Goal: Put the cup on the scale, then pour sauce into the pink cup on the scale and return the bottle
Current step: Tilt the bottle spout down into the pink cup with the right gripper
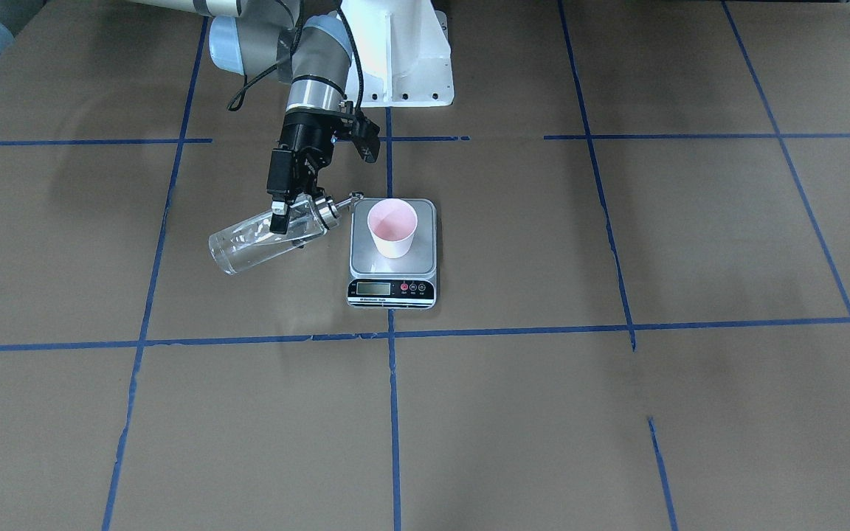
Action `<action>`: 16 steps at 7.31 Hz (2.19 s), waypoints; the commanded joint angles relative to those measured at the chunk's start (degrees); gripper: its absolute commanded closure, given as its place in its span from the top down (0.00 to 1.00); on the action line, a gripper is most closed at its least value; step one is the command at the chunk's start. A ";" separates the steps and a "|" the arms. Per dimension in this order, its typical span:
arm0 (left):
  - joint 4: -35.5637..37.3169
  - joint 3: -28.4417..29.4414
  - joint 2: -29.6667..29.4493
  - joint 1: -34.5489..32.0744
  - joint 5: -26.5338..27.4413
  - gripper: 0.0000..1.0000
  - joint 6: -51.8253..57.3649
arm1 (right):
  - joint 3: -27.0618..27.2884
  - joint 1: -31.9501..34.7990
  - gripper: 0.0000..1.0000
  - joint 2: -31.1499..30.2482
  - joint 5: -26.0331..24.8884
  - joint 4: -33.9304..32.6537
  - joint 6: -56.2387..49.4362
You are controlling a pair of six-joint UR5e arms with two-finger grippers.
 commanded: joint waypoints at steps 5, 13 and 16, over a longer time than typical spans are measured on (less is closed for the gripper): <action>0.00 -0.06 0.00 0.00 -0.06 1.00 0.09 | -0.83 -0.55 0.00 0.42 -4.75 -0.08 -15.53; -0.09 -0.14 0.00 0.00 -0.15 1.00 0.09 | -1.01 -0.46 0.00 0.51 -6.25 0.01 -19.57; -0.09 -0.14 0.00 0.00 -0.15 1.00 0.09 | -1.01 -0.46 0.00 0.51 -6.25 0.01 -19.57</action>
